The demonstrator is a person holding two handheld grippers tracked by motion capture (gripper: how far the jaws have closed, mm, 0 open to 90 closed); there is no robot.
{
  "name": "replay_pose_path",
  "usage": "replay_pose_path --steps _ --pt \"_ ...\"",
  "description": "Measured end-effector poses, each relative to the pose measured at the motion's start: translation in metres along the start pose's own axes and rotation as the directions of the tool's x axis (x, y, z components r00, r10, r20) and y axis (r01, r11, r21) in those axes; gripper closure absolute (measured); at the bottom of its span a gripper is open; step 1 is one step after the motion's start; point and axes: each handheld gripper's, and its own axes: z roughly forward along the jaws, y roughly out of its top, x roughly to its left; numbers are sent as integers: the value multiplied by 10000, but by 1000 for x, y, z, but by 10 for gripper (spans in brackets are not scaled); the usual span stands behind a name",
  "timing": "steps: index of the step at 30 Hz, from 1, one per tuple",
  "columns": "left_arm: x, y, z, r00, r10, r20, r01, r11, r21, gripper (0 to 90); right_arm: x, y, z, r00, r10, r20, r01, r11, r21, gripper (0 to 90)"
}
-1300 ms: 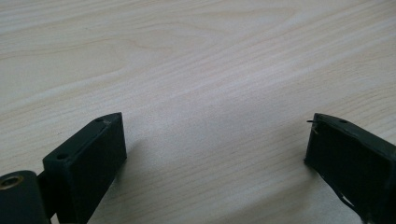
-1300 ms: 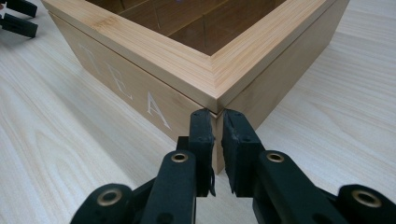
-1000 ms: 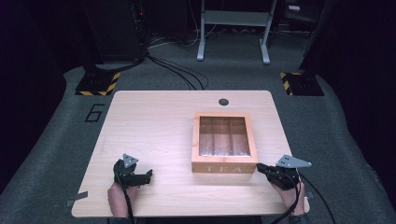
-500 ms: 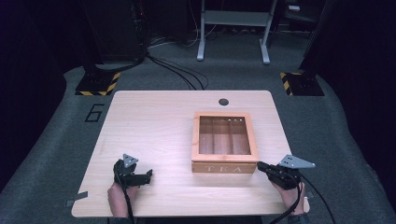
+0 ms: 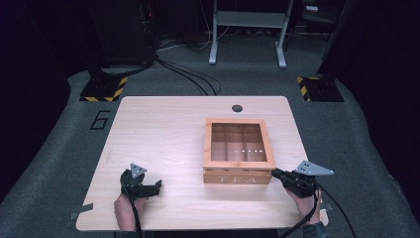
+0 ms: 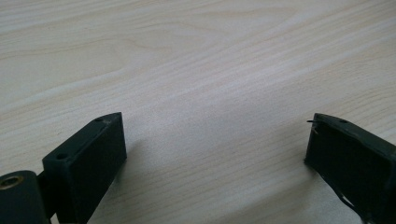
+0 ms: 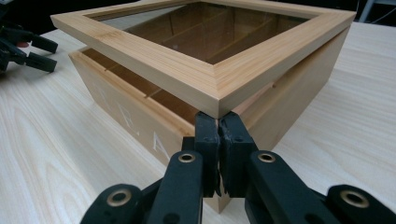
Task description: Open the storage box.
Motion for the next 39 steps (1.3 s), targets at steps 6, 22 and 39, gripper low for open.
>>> replay_pose_path --steps 6,22,39 --pt "0 0 0 10000 1 0 -1 10000 -3 48 -3 11 5 9996 -214 -170 213 9998 -47 876" --pt "0 0 0 10000 1 1 -1 10000 -3 48 -15 33 10 9992 -305 -271 302 9995 -115 891" --pt "0 0 0 10000 1 1 -1 10000 2 48 -26 54 24 9983 -302 -505 291 9993 -232 889"
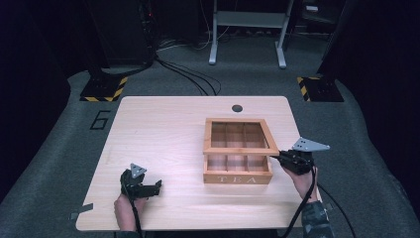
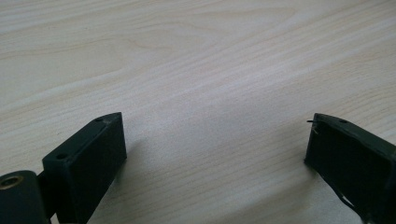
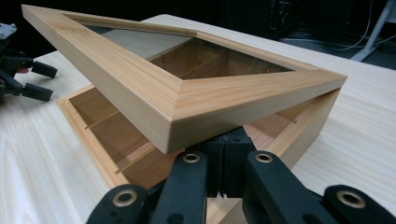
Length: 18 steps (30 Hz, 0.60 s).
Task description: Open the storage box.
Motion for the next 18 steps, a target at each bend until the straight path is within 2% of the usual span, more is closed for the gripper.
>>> replay_pose_path --steps 18 --pt "0 0 0 10000 8 0 -8 10000 7 48 -9 34 6 9993 -384 35 384 9991 -204 891"
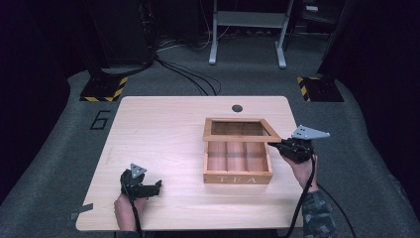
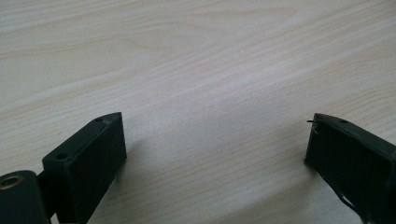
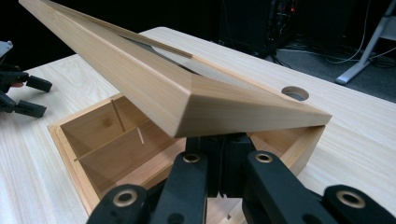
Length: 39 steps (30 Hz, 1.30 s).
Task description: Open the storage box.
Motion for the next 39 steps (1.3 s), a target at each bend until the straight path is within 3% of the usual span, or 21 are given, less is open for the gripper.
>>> replay_pose_path --steps 39 --pt "0 0 0 10000 36 -25 -36 10000 -20 48 -20 51 8 9987 -309 402 318 9992 -233 895"
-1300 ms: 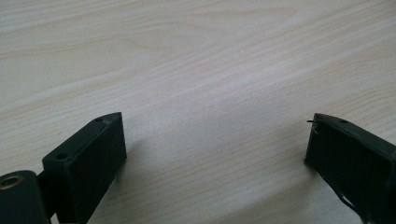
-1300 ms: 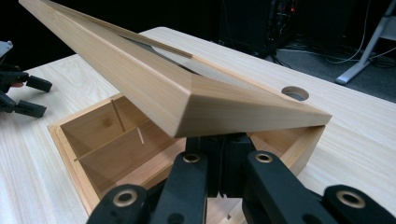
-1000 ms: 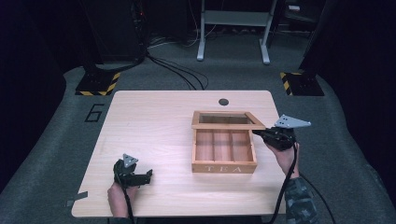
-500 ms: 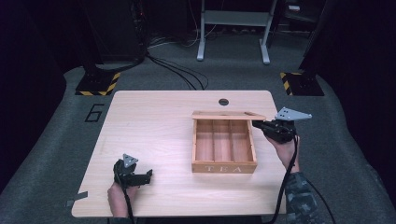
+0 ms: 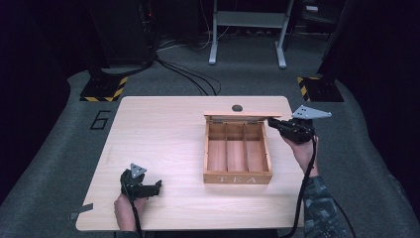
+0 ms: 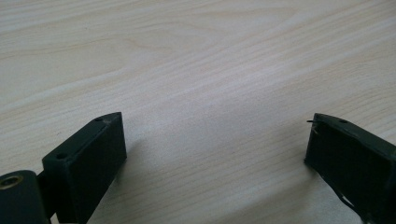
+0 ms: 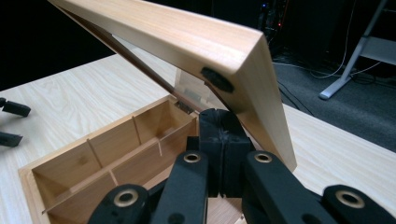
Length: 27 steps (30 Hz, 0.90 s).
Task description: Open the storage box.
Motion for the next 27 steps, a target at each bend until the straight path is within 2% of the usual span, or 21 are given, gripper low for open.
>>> replay_pose_path --steps 27 --pt "0 0 0 10000 -8 21 8 10000 -1 48 -13 21 10 9998 127 129 -126 9999 -87 894"
